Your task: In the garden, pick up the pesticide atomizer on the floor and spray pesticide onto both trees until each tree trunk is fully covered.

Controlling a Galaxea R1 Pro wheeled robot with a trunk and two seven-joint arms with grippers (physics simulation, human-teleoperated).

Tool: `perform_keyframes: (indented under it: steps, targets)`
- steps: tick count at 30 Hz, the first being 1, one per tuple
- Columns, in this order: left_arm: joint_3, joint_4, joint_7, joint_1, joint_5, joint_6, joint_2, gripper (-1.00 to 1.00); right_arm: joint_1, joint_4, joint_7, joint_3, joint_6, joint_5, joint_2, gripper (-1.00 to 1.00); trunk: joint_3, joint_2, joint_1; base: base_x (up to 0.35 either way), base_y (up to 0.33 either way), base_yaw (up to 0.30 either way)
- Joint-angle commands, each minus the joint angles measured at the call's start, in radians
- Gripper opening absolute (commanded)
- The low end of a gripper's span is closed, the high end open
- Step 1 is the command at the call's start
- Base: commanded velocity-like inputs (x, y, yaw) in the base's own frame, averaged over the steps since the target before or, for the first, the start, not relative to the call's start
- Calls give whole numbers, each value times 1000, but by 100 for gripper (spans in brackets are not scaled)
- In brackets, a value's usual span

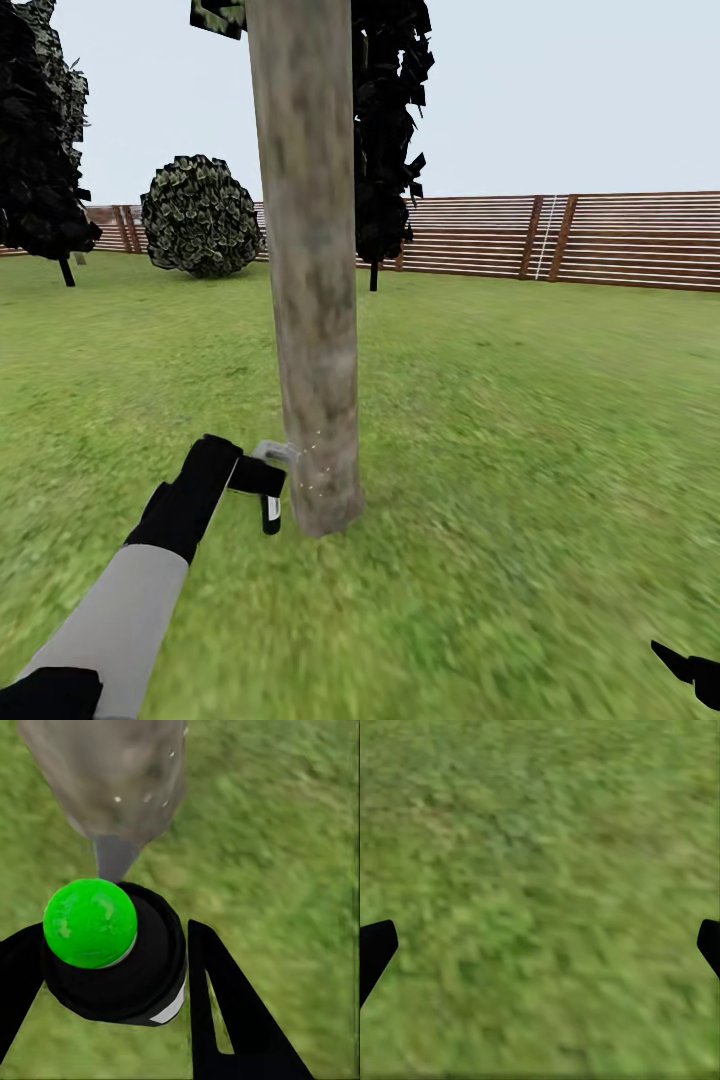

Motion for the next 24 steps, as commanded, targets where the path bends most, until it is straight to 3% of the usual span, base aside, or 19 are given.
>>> perform_keyframes:
  steps: [1,6,7,11,12,14,20,24]
  targets:
    - [0,0,-10,-3,-4,-1,0,-100,0,0,0,0,0,0,0,100,0,0,0,0,0,0]
    - [-1,0,-91,-39,-97,-1,0,-100,0,0,0,0,0,0,0,100,0,0,0,0,0,0]
    - [-1,0,-138,-54,-145,-1,0,-100,0,0,0,0,0,0,0,100,0,0,0,0,0,0]
    - [0,0,-241,-98,-278,-1,-1,-100,0,0,0,0,0,0,0,100,0,0,0,0,0,0]
    - [0,0,-284,-110,-331,-1,-1,-100,0,0,0,0,0,0,0,100,0,0,0,0,0,0]
    - [0,1,-342,-135,-386,-1,-1,-100,0,0,0,0,0,0,0,100,0,0,0,0,0,0]
    - [1,6,-381,-191,-416,-1,-4,-100,0,0,0,0,0,0,0,100,0,0,0,0,0,0]
    - [1,80,-384,-263,-417,-1,-6,-100,0,1,0,0,0,0,-1,100,0,0,0,0,0,0]
